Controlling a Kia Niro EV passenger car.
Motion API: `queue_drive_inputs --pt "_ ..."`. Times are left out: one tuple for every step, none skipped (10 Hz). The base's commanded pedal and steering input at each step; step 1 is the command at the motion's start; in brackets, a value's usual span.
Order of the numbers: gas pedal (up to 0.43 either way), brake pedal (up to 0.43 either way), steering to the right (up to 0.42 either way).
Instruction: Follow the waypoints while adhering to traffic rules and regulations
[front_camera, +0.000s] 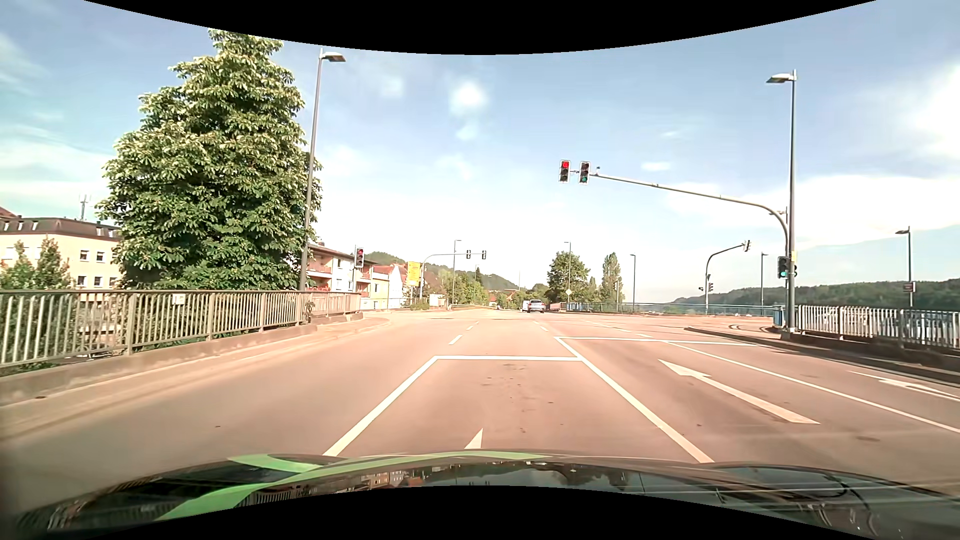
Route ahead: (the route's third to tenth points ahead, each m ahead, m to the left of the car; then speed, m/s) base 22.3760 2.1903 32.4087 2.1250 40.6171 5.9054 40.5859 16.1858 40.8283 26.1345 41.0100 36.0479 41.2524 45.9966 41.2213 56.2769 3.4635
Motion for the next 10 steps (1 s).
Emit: queue_drive_inputs --pt "0.000 0.000 0.010" --pt "0.000 0.000 0.011" --pt "0.000 0.061 0.015" --pt "0.000 0.140 0.016" --pt "0.000 0.146 0.016" --pt "0.000 0.140 0.014" --pt "0.000 0.128 0.010" --pt "0.000 0.128 0.006" --pt "0.000 0.122 0.005" --pt "0.000 0.128 0.004"
